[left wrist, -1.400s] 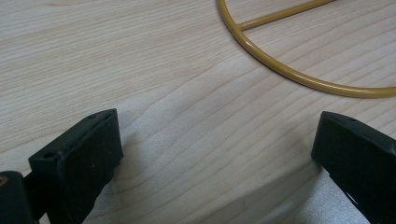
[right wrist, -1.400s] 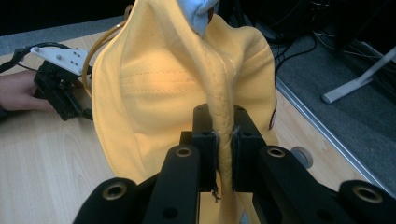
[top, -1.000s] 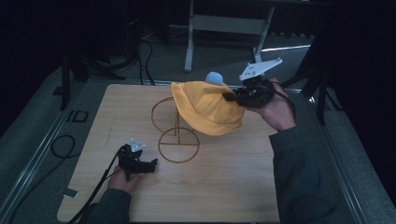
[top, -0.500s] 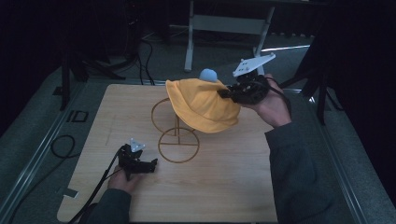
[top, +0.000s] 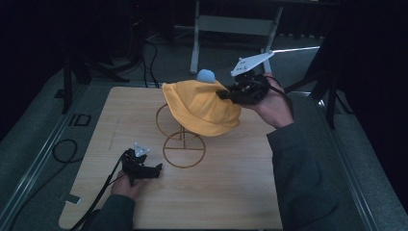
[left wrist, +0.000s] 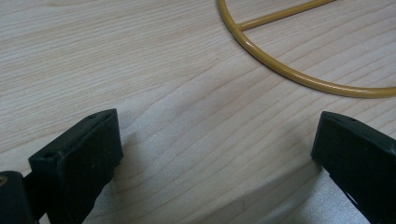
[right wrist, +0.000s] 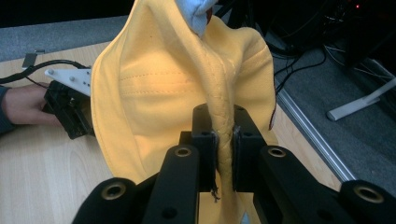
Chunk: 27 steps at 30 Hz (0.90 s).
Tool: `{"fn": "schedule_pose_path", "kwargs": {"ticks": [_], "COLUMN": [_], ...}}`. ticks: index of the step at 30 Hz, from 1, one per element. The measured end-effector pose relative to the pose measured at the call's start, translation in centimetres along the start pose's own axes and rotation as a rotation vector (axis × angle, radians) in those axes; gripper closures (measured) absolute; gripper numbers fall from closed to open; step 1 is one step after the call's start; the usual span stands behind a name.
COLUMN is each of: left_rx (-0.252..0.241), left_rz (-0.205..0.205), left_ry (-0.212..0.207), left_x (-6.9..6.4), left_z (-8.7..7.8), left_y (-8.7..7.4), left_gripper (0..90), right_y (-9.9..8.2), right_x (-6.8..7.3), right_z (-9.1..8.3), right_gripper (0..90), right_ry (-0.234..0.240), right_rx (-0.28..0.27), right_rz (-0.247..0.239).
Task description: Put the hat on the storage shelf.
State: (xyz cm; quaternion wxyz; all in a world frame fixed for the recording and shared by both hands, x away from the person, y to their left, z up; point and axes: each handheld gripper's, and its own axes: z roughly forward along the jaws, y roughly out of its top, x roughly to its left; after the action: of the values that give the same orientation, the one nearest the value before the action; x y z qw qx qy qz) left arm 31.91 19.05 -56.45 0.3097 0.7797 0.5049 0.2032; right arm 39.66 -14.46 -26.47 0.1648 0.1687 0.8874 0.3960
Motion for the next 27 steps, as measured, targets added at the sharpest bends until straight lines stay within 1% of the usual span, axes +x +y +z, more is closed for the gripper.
{"fn": "schedule_pose_path", "kwargs": {"ticks": [3,4,9,17,20,23,27], "left_rx": [0.002,0.008,0.001,0.000,0.001,-0.001,-0.001], "left_rz": [0.002,0.009,0.002,0.001,0.000,0.000,0.000], "left_ry": [-0.001,-0.002,0.000,0.000,-0.001,0.001,0.001], "left_x": [0.0,0.1,0.0,0.0,0.0,0.0,0.0], "left_z": [0.0,-0.1,0.0,0.0,0.0,0.0,0.0], "left_y": [0.0,0.0,0.0,0.0,0.0,0.0,0.0], "left_gripper": [1.9,1.9,1.9,1.9,1.9,1.9,1.9], "right_y": [0.4,0.7,1.5,3.4,3.8,4.2,4.7], "right_x": [0.1,0.3,0.6,1.4,1.6,1.8,2.1], "right_z": [0.2,0.5,1.0,2.2,2.8,3.4,4.3], "right_gripper": [82.7,82.6,82.5,82.4,82.3,82.1,81.6], "right_ry": [0.004,0.011,0.016,0.036,0.045,0.051,0.060], "right_rx": [0.005,0.010,0.021,0.038,0.061,0.082,0.090], "right_rz": [-0.007,-0.015,-0.028,-0.056,-0.077,-0.086,-0.091]}}
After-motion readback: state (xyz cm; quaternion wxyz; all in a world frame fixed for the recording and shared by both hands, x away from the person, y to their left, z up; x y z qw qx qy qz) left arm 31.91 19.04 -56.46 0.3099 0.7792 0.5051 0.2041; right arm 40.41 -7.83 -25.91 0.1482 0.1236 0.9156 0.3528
